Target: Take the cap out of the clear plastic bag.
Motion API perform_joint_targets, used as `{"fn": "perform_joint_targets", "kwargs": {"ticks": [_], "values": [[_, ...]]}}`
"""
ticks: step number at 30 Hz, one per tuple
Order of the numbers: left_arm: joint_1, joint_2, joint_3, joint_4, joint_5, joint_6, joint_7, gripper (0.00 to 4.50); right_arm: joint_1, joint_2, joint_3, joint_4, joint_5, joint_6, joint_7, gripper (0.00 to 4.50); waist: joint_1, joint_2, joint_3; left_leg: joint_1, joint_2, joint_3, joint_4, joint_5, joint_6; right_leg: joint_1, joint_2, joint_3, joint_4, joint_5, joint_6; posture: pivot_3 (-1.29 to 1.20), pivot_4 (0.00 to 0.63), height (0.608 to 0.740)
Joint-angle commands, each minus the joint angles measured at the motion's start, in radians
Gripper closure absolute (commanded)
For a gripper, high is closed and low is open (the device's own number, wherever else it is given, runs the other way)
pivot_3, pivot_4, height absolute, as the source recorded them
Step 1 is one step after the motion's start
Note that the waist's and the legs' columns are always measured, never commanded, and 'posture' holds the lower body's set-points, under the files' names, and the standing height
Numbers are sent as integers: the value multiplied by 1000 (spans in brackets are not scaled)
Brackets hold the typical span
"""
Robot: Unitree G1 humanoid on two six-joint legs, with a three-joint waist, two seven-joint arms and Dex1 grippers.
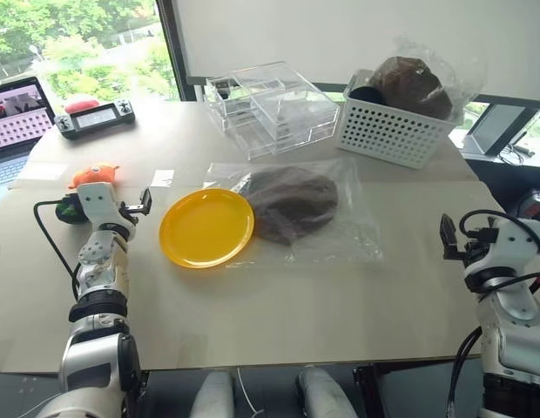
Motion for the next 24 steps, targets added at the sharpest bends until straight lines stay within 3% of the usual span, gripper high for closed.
{"fn": "perform_joint_targets", "kwargs": {"ticks": [1, 5, 8, 16, 20, 24], "values": [[-13, 29, -22, -92, -22, 8, -92, 54, -10, -27, -3, -61, 24, 32, 22, 110, 0, 0, 0, 0, 0, 0, 0, 0, 0, 0, 0, 0, 0, 0, 0, 0, 150, 735], [-21, 60, -68, -245, -91, 125, -297, 54, -26, -78, 19, -174, 102, 139, 109, 110, 0, 0, 1, -1, 0, 0, 0, 0, 0, -1, 0, 0, 0, 1, -1, 0, 150, 735], [12, 118, -98, -434, -187, 289, -462, 54, -44, -153, 61, -327, 257, 280, 236, 110, -6, 0, 1, -2, 0, 0, 0, 0, 0, -1, 0, 0, 0, 1, -1, 0, 150, 735], [77, 203, -176, -699, -315, 557, -680, 54, -179, -277, 190, -525, 536, 509, 405, 110, -18, 0, 1, 0, 1, 0, 0, 0, 0, 0, 1, 0, 0, -2, 4, 0, 150, 735], [191, 423, -211, -828, -369, 681, -954, 54, -161, -421, 206, -632, 730, 583, 619, 110, -26, -1, 5, -4, 2, 0, 0, 0, 0, -4, 1, 0, -1, -1, 1, 0, 150, 735], [232, 511, -241, -865, -320, 656, -1004, 54, -165, -451, 214, -608, 725, 568, 630, 110, -17, -2, 6, -5, 2, -1, -1, 0, 0, -5, 1, -2, 0, -3, -1, 0, 150, 735]]}}
